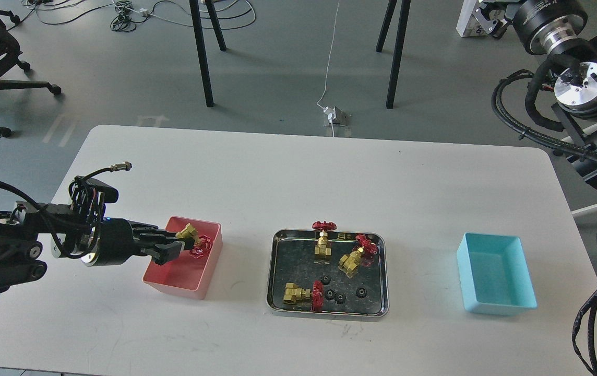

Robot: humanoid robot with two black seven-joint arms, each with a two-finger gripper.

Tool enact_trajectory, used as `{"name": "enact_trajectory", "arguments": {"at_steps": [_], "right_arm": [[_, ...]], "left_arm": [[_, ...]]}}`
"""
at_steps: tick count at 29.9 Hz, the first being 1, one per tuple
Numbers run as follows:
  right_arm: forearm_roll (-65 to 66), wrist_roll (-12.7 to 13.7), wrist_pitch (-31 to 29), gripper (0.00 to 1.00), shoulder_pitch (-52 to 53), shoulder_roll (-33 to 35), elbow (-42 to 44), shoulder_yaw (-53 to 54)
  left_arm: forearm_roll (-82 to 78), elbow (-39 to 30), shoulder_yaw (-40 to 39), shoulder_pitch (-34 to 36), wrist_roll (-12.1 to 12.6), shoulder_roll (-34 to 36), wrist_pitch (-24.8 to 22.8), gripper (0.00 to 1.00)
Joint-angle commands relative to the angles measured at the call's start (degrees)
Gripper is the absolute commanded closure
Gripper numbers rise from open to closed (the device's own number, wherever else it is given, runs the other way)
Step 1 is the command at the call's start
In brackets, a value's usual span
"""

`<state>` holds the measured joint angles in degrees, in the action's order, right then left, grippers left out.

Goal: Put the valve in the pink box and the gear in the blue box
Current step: 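Lower the valve into the pink box and open the left gripper, then raise the left arm away and reach the right gripper toward the tray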

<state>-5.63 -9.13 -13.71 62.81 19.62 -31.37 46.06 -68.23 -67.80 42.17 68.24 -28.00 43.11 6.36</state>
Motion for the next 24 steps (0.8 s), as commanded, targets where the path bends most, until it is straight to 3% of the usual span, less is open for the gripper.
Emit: {"name": "enact_trajectory", "arguments": {"at_steps": [1, 6, 10, 16, 19, 24], "right_arm": [[0.0, 0.0, 0.0, 0.01, -0.5, 0.3, 0.0, 0.0], [0.0, -0.1, 0.0, 0.01, -0.7, 0.3, 0.0, 0.0], [0.0, -0.1, -0.1, 0.01, -0.7, 0.7, 0.0, 0.0], [0.7, 0.2, -0.3, 0.01, -0.7, 1.3, -0.6, -1.1], [3.6, -0.2, -1.1, 0.01, -0.7, 1.7, -0.7, -6.5], [18.0, -1.6, -1.6, 0.01, 1.7, 1.8, -1.0, -20.3]], "left_arm": [[0.1, 0.0, -0.3, 0.0, 0.0, 0.1, 0.1, 0.55], [0.2, -0.3, -0.5, 0.1, 0.0, 0.6, 0.2, 0.32], [0.1, -0.8, -0.7, 0.2, 0.0, 2.5, 0.1, 0.25], [1.9, -1.4, -9.6, -0.2, 0.0, 8.7, -0.5, 0.23], [13.8, -5.2, -17.0, -0.7, 0.0, 12.5, -1.2, 0.23], [40.1, -12.4, -29.9, -0.8, 0.0, 14.7, -10.0, 0.21]]}}
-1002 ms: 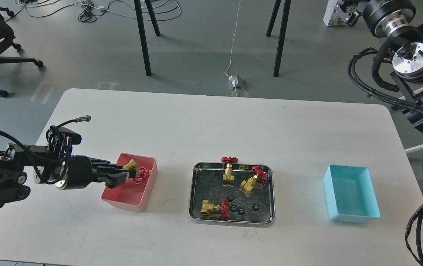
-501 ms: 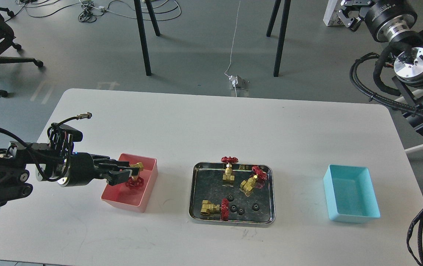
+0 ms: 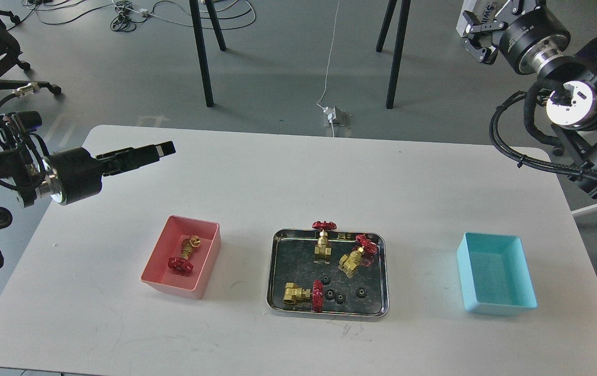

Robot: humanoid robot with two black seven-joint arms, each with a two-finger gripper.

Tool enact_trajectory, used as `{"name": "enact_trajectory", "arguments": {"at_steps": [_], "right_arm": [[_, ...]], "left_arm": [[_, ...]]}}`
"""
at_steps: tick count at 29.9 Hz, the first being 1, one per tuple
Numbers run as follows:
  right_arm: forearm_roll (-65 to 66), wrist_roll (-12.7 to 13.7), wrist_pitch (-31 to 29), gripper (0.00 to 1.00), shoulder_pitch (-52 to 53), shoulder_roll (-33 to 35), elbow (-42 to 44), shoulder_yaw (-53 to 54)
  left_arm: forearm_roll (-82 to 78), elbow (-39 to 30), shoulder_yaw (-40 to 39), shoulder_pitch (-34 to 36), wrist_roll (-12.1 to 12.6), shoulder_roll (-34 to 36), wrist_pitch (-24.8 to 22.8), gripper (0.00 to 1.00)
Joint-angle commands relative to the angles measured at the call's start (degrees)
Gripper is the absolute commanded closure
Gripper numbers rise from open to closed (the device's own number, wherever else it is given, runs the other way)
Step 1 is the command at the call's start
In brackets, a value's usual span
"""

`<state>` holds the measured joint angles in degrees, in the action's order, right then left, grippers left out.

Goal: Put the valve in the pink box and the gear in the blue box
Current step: 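Raise the left arm away and reach the right gripper toward the tray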

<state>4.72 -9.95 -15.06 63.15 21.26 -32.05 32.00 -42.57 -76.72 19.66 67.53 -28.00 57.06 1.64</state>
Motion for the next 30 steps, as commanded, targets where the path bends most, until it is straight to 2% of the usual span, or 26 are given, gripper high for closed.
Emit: {"name": "enact_trajectory", "arguments": {"at_steps": [1, 4, 7, 9, 13, 21, 25, 30], "right_arm": [[10.2, -0.8, -0.6, 0.01, 1.5, 0.4, -0.6, -7.6], [20.1, -0.7, -4.9, 0.01, 2.7, 1.5, -4.8, -12.1], [30.3, 0.1, -11.5, 0.01, 5.2, 5.4, -13.7, -16.2], [36.3, 1.1, -12.9, 0.01, 6.6, 7.1, -20.3, -18.7], [43.6, 3.1, -12.9, 0.01, 8.3, 7.4, -28.4, -22.4], [57.2, 3.4, -12.9, 0.01, 14.9, 4.3, -44.8, -42.3], [59.8, 3.5, -12.9, 0.01, 19.2, 3.4, -45.8, -48.8], [69.5, 3.5, -12.9, 0.02, 20.7, 2.1, -47.2, -55.4]], "left_arm": [[18.6, -4.0, -9.8, -0.1, 0.0, 0.5, -7.2, 0.21], [30.9, -5.0, -16.2, -0.5, 0.0, -0.3, -13.7, 0.21], [42.0, -4.9, -22.1, -0.9, 0.0, -0.7, -23.6, 0.2], [48.4, -4.9, -25.5, -1.0, 0.0, -1.0, -29.6, 0.19], [51.3, -4.9, -29.1, -1.0, 0.0, -2.8, -29.6, 0.18], [51.7, -5.1, -31.4, -4.2, 0.0, -9.0, -29.6, 0.18], [51.7, -5.2, -36.1, -8.3, 0.0, -11.7, -29.6, 0.18], [51.5, -5.1, -40.7, -12.7, 0.0, -14.2, -29.6, 0.18]]}}
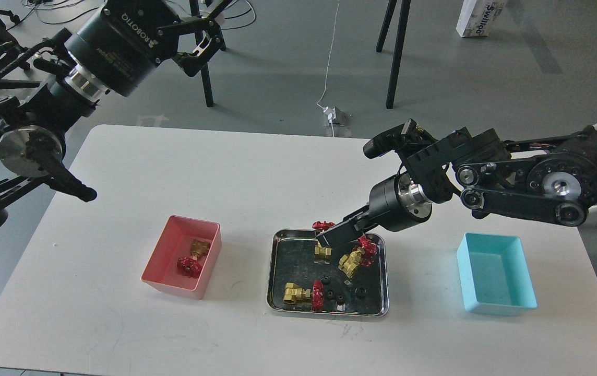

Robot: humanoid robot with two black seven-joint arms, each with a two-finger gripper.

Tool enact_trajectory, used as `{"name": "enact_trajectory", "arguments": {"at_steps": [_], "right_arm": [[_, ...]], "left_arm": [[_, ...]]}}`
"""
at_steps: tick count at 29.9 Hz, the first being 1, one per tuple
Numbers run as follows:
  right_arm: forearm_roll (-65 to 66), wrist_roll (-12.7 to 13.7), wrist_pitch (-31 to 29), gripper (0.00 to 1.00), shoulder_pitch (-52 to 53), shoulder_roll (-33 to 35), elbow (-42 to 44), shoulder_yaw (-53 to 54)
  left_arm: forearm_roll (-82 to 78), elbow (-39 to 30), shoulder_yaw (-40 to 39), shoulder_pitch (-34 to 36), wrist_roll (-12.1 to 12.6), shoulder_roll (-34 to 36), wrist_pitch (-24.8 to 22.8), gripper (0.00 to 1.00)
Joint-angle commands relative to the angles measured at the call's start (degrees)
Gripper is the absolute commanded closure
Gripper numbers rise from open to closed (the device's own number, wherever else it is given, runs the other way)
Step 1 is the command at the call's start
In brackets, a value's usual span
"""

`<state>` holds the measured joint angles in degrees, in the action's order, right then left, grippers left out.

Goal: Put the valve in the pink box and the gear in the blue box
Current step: 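Raise the left arm away and reach the right gripper toward the tray, then grasp a small black gear in the tray with the right gripper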

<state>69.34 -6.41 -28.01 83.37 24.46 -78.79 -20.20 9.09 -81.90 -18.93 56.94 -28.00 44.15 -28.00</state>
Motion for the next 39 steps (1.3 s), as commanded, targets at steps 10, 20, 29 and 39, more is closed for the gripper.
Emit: {"name": "enact_trajectory", "arguments": {"at_steps": [10, 20, 29, 39], "right_arm": [[8.7, 0.1, 0.0, 0.31, -2.2, -7.1, 0.6, -7.8], [12.7, 0.2, 0.0, 0.42, -5.6, -10.7, 6.7, -8.7], [12.7, 1.5, 0.0, 0.48, -7.6, -12.3, 9.0, -8.5], [12.7, 2.0, 0.0, 0.52, -8.6, -14.0, 9.6, -8.5]], "left_arm": [[-0.1, 0.3, -2.5, -4.6, 0.0, -2.8, 0.0, 0.18], [-0.2, 0.7, -2.5, -4.6, 0.0, -4.2, 0.0, 0.18], [-0.3, 0.7, -2.5, -6.0, 0.0, -4.2, 0.0, 0.18], [-0.4, 1.4, -2.5, -6.5, 0.0, -4.2, 0.0, 0.18]]}}
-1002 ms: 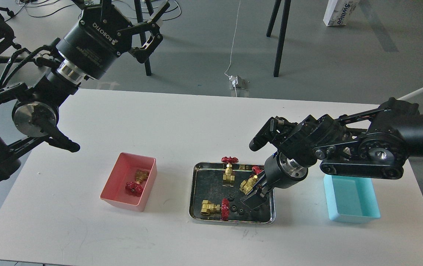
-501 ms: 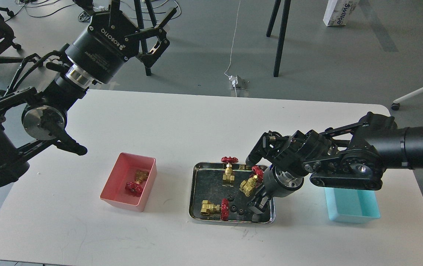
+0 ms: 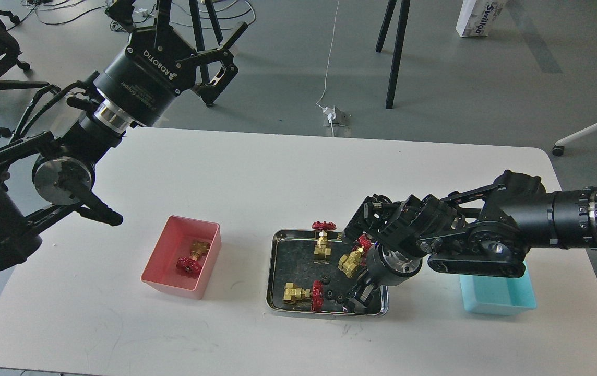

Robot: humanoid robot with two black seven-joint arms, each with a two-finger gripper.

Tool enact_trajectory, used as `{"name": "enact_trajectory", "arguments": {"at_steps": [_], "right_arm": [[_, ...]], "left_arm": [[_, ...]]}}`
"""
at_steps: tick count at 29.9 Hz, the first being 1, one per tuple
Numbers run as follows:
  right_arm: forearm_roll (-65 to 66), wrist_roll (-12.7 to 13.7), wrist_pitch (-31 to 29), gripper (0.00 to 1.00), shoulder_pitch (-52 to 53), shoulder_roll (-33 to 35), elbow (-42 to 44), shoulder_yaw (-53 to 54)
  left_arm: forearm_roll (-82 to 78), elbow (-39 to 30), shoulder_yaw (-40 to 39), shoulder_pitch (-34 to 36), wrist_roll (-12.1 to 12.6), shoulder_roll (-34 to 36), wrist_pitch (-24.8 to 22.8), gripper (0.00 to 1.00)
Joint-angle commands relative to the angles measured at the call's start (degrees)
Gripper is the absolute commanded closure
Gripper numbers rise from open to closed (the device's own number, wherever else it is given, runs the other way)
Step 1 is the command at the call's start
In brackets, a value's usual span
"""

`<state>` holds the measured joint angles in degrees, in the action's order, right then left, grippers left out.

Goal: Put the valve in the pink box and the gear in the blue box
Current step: 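Grasp a small black gear in the tray with the right gripper, then carry the black gear with the right gripper into the blue box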

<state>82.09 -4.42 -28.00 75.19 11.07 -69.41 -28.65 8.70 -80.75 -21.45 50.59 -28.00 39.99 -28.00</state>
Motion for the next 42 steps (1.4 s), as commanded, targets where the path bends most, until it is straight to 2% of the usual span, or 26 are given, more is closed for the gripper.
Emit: {"name": "enact_trajectory", "arguments": {"at_steps": [1, 16, 21, 28, 36, 42], "right_arm": [[0.0, 0.0, 0.0, 0.52, -0.7, -0.7, 0.2, -0.1], [0.0, 0.3, 0.0, 0.52, -2.4, -1.9, 3.4, -0.1], [0.0, 0.4, 0.0, 0.55, -3.0, -2.0, 3.9, -0.1], [0.0, 0.6, 0.0, 0.65, -4.0, -1.9, 5.5, -0.2], [0.0, 0.6, 0.0, 0.82, -4.7, -2.0, 5.7, -0.1], [-0.6, 0.6, 0.0, 0.85, -3.0, -1.5, 4.6, 1.5]], "left_arm": [[0.0, 0.2, 0.0, -0.2, 0.0, 0.0, 0.0, 0.18], [0.0, 0.4, 0.0, -0.8, 0.0, -1.0, 0.0, 0.17], [0.0, 0.8, 0.0, -1.0, 0.0, -1.0, 0.0, 0.17], [0.0, 0.9, 0.0, -1.5, 0.0, -1.1, 0.0, 0.17], [0.0, 1.5, 0.0, -1.5, 0.0, -1.7, 0.0, 0.16], [-0.1, 1.6, 0.0, -1.5, 0.0, -2.7, 0.0, 0.16]]}}
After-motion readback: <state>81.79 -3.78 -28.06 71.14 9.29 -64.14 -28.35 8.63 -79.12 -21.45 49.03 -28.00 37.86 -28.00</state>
